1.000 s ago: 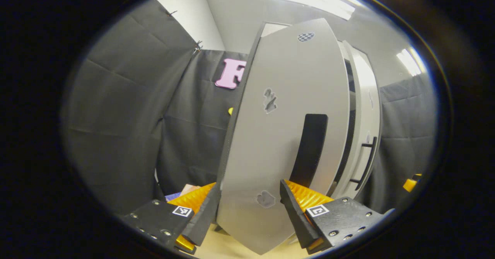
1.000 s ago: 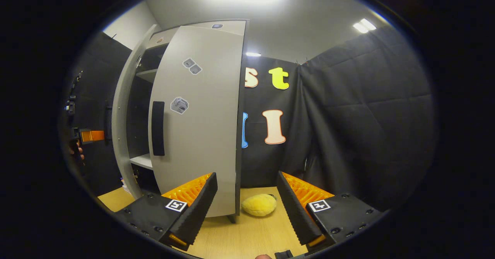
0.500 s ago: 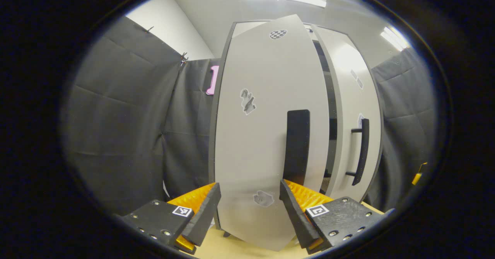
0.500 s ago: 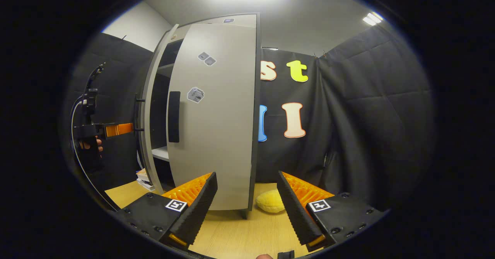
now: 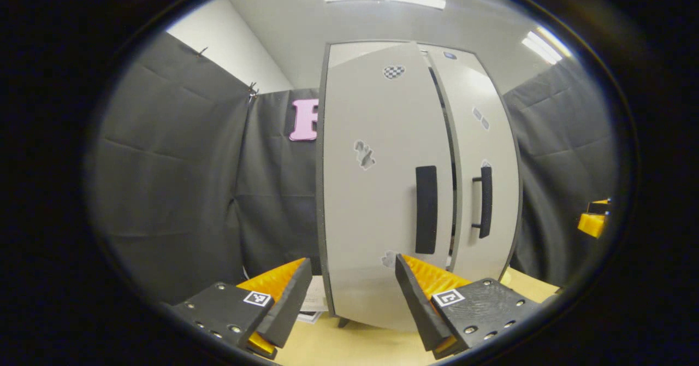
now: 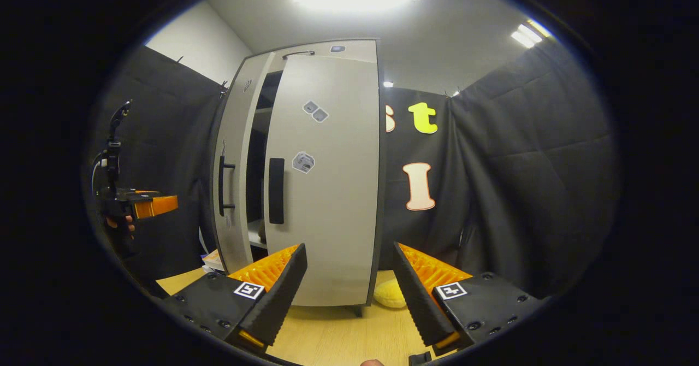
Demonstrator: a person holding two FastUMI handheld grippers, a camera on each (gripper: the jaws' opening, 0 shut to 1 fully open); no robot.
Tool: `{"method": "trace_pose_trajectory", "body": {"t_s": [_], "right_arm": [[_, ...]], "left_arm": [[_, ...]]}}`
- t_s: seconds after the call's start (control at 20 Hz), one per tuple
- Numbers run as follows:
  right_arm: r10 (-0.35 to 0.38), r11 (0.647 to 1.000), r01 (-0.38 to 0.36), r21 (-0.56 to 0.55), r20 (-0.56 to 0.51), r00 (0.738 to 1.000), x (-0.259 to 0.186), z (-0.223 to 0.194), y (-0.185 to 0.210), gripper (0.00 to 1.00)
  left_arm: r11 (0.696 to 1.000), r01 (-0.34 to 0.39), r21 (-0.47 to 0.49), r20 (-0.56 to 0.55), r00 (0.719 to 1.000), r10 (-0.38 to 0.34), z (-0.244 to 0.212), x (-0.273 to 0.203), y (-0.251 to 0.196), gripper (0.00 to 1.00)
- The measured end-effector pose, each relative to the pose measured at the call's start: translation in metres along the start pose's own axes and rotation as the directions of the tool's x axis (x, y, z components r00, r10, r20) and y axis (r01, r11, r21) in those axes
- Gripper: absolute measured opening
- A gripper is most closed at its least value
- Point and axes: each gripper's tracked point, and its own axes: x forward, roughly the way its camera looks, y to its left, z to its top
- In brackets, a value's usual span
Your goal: Grab one shoe with the right hand and put it into the shoe cabinet, grab the other shoe with the left hand and put it into the shoe cabinet; then close the right door with the right hand and the left door with the left hand.
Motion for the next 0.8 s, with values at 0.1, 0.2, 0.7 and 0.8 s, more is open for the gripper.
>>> {"method": "trace_pose_trajectory", "body": {"t_s": [0.1, 0.2, 0.7, 0.8], "right_arm": [[-0.004, 1.0, 0.004, 0.008, 0.011, 1.0, -0.007, 0.005, 0.009, 0.97], [-0.007, 1.0, 0.006, 0.015, 0.02, 1.0, -0.016, 0.008, 0.017, 0.98], [-0.048, 0.999, 0.048, 0.01, 0.044, 0.998, -0.053, 0.014, 0.019, 0.98], [-0.061, 0.998, 0.06, 0.014, 0.049, 0.997, -0.06, 0.014, 0.015, 0.98]], "left_arm": [[1.0, 0.002, 0.0, 0.006, 1.0, -0.002, 0.004, -0.018, 0.011, 0.9], [1.0, 0.007, 0.008, 0.008, 1.0, -0.007, 0.007, -0.033, 0.02, 0.94], [1.0, -0.009, 0.008, -0.013, 1.0, 0.009, -0.006, -0.095, 0.052, 0.94], [1.0, -0.014, 0.015, -0.009, 1.0, 0.014, -0.007, -0.104, 0.055, 0.94]]}}
